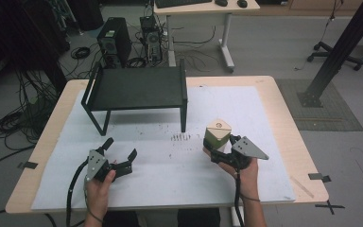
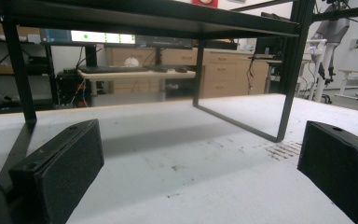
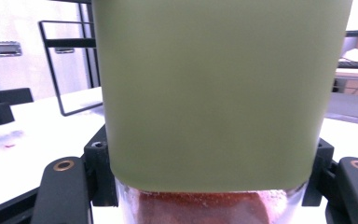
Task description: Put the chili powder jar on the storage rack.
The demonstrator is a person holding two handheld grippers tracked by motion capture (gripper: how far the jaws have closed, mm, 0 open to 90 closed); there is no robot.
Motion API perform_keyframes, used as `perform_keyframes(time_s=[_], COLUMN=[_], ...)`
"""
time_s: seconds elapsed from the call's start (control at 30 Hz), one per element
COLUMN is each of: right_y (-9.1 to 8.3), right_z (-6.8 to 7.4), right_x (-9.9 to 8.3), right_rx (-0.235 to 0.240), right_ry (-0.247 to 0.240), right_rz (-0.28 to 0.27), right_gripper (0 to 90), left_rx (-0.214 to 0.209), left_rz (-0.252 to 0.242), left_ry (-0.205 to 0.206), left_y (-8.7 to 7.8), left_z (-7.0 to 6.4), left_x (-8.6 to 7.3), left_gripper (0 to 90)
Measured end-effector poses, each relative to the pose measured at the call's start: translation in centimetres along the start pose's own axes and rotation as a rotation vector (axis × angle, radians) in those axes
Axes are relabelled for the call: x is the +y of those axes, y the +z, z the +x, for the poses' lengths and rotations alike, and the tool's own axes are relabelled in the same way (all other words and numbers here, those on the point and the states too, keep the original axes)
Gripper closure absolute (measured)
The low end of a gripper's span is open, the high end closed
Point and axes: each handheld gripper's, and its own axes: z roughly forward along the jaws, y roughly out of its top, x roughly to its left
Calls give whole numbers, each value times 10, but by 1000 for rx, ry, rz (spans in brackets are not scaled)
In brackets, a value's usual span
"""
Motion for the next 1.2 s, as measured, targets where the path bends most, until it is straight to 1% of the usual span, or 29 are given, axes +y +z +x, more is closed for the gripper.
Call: perform_keyframes(time_s=[0.27,0.4,0.43,0.47,0.73,1.17,1.2], right_y=[15,23,27,27,43,69,73], right_z=[14,22,27,27,42,64,66], right_x=[8,13,15,15,26,48,52], right_rx=[55,84,97,97,150,227,237], right_ry=[-3,-7,-7,-7,-18,-45,-48], right_rz=[1,-3,-7,-7,-9,-12,-9], right_gripper=[297,297,297,297,297,297,297], left_rx=[-1,-1,-2,-2,-2,-2,-3], left_rz=[1,1,1,1,0,-3,-1], left_ry=[-4,-4,-5,-5,-5,-6,-4], left_y=[0,0,0,0,0,0,0], left_z=[0,0,0,0,0,0,0], left_x=[0,0,0,0,0,0,0], left_gripper=[4,4,4,4,4,4,4])
